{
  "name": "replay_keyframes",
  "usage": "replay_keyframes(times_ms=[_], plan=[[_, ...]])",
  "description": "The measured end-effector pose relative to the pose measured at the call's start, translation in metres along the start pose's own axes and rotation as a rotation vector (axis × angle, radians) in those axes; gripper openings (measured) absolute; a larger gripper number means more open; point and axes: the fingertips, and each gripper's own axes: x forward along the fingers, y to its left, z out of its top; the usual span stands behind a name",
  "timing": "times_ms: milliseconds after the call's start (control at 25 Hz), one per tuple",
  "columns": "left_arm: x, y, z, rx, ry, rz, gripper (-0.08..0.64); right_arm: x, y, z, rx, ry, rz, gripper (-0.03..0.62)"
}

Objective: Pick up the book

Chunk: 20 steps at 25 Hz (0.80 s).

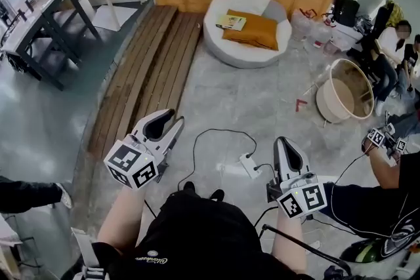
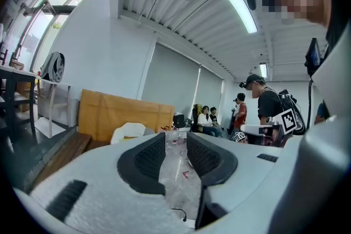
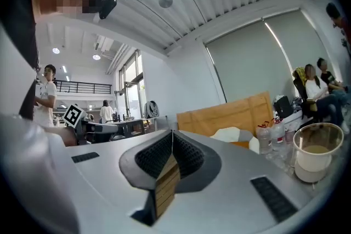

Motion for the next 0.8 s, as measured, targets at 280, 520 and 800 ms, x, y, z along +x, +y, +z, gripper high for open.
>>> replay_keyframes(times_ms=[280,520,800], plan=[[0.014,-0.024,-0.001,0.008,0.0,0.0,0.129,-0.016,-0.025,0.001,0.009,-0.011,-0.011,0.011],[0.036,-0.017,0.003,0.02,-0.006,-0.009,0.129,-0.006,-0.042,0.005,0.007,-0.021,-0.03,0.011],[0.095,0.02,0.017,-0.002,-0.01,-0.025,0.129,0.05,-0.078,0.02,-0.004,0.003,-0.054,0.011]])
